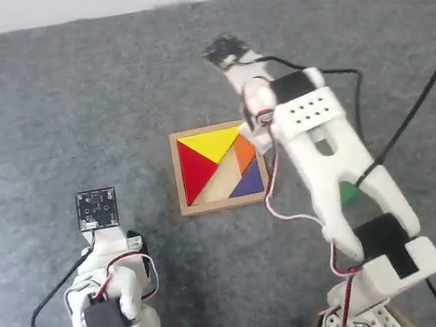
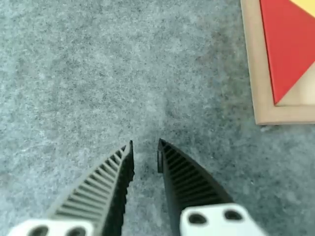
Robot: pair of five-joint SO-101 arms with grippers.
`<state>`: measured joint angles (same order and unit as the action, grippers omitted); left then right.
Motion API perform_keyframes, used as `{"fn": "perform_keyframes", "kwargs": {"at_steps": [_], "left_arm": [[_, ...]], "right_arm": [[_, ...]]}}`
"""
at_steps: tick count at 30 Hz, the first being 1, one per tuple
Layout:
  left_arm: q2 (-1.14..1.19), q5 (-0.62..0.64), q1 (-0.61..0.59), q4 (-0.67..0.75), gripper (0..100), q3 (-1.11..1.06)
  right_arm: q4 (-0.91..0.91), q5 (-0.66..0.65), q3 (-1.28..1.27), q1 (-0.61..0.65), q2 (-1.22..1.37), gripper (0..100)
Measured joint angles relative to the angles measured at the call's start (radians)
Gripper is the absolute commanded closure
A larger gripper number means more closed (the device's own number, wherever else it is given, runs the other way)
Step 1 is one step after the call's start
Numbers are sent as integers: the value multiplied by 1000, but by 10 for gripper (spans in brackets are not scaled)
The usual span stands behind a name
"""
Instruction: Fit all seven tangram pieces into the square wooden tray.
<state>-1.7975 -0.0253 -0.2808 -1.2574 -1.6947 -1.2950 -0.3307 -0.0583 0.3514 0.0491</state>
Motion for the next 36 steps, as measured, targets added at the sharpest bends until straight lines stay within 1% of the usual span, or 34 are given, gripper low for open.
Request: {"fn": "perform_keyframes", "kwargs": {"at_steps": [6,10,13,15,16,18,21,22,26,28,30,34,36], "left_arm": [[0,0,0,0,919,0],[0,0,0,0,919,0],[0,0,0,0,919,0],[0,0,0,0,919,0],[0,0,0,0,919,0],[0,0,0,0,919,0],[0,0,0,0,919,0],[0,0,0,0,919,0],[0,0,0,0,919,0],[0,0,0,0,919,0],[0,0,0,0,919,0],[0,0,0,0,919,0],[0,0,0,0,919,0]], "right_arm": [[-15,-14,-94,-158,-72,946],[-15,-112,-224,-206,-135,946],[-15,-241,-322,-227,-161,946],[-15,-308,-347,-267,-164,944],[-14,-325,-348,-293,-164,934],[18,-316,-348,-354,-164,873],[83,-210,-350,-436,-164,759],[92,-169,-350,-451,-164,742],[120,-31,-350,-460,-164,772],[140,69,-350,-457,-161,780],[175,216,-350,-446,-141,773],[261,571,-351,-433,-63,737],[278,690,-351,-422,-17,728]]}}
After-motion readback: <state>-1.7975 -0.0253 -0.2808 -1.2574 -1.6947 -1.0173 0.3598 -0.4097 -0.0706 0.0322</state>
